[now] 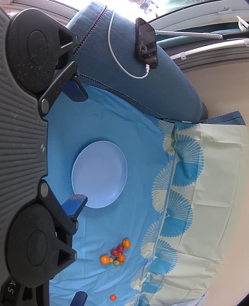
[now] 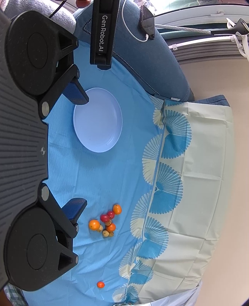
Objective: Organize fruits
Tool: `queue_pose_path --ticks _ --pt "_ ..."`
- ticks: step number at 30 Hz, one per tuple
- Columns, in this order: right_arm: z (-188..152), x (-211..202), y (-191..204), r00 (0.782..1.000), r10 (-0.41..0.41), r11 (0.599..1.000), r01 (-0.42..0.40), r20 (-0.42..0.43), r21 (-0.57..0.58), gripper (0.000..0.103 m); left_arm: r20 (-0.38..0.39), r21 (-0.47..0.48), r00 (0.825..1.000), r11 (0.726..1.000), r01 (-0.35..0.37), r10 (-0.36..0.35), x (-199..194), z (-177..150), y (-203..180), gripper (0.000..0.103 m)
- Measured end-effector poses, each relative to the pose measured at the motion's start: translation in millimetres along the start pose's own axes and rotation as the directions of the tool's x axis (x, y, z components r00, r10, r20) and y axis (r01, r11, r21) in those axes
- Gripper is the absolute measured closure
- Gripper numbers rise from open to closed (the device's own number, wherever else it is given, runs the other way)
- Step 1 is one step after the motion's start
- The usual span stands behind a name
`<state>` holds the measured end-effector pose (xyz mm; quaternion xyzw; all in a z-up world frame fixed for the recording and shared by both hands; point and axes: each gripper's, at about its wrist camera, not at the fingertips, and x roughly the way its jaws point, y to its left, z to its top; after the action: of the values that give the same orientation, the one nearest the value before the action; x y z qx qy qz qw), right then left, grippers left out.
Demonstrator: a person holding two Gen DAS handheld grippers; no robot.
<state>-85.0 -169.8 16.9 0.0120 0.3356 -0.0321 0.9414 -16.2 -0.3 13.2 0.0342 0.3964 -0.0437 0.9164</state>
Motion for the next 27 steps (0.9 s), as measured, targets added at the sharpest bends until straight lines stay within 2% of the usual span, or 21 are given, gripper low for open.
queue_pose_path --ticks 27 --pt "2.8 1.7 5.2 1.000 0.003 1.000 -0.003 -0.002 -0.004 0.000 -0.001 -0.006 1.000 1.000 -0.003 0.003 -0.1 1.7 1.4 0.000"
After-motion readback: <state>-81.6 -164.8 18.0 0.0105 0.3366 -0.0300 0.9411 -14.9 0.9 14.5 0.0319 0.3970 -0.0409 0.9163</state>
